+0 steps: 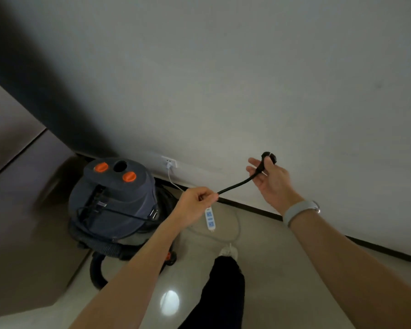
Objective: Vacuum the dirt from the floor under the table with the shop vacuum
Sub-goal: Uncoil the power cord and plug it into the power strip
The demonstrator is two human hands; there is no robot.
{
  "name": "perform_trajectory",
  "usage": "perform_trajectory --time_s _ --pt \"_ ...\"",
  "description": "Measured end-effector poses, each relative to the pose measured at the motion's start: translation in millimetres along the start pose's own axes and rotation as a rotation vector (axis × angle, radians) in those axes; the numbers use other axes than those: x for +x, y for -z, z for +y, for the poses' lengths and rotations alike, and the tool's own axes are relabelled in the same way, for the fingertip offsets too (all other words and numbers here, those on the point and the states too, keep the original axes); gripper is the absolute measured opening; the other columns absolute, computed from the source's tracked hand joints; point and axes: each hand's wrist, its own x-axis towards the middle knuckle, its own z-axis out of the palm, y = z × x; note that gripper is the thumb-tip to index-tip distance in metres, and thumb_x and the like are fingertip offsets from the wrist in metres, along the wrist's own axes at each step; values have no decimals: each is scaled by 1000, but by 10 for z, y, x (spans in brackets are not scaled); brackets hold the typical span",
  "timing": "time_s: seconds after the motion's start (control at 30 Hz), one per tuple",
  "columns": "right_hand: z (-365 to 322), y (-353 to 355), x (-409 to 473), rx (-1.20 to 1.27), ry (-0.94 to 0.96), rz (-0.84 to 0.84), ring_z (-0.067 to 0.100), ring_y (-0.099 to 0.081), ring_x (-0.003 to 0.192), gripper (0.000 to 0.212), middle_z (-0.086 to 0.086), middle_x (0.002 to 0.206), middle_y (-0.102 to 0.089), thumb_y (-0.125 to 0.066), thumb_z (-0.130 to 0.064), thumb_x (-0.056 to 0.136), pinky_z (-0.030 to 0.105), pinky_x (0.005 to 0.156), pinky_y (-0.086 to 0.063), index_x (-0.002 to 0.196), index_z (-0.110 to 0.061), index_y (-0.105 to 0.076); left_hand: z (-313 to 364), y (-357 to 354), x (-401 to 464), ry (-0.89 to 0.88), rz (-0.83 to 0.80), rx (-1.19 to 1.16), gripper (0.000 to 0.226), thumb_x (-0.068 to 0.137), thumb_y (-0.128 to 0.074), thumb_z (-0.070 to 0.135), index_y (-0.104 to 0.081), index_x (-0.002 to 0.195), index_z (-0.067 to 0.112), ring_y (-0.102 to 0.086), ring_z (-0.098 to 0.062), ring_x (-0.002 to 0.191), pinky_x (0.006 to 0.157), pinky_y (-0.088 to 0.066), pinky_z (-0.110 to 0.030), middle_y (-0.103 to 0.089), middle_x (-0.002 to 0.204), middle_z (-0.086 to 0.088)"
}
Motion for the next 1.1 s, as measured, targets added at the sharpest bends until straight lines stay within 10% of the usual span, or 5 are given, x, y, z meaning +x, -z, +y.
perform_trajectory --time_s 0.3,0.57,0.83,1.0,1.1 --pt "-819 164 666 -724 139 -243 22 -64 64 23 9 64 -59 -37 -22 102 25 66 -57 100 -8 -55 278 -764 949 89 -44 46 19 89 -62 34 -69 86 17 -61 -8 77 74 -46 -25 -66 80 8" --pt "-1066 232 1089 -1224 320 -499 6 -50 66 14 -1 73 -50 -28 -22 103 17 61 -38 105 -16 -41 588 -1238 1271 273 107 -32 30 88 -62 40 -58 75 13 -51 -8 64 60 -37 -18 -55 68 5" --pt "-651 397 1344 -1138 -16 -690 21 -53 58 16 6 63 -46 -37 -14 101 22 57 -47 88 -10 -46 365 -1565 523 547 478 -120 33 82 -70 38 -48 61 25 -41 -3 54 53 -30 -20 -45 56 11" --pt "-152 696 1343 -1183 -331 -649 21 -58 62 29 9 63 -55 -45 -9 97 41 79 -55 69 -6 -50 209 -2177 -75 705 730 -254 25 82 -69 41 -65 78 17 -48 -7 59 53 -35 -18 -55 64 6" --pt "124 813 1267 -1168 -456 -610 17 -58 58 26 11 63 -56 -48 0 94 25 60 -55 69 4 -53 89 -2517 -293 775 847 -363 22 86 -66 34 -66 82 13 -49 -5 61 54 -36 -12 -58 68 4"
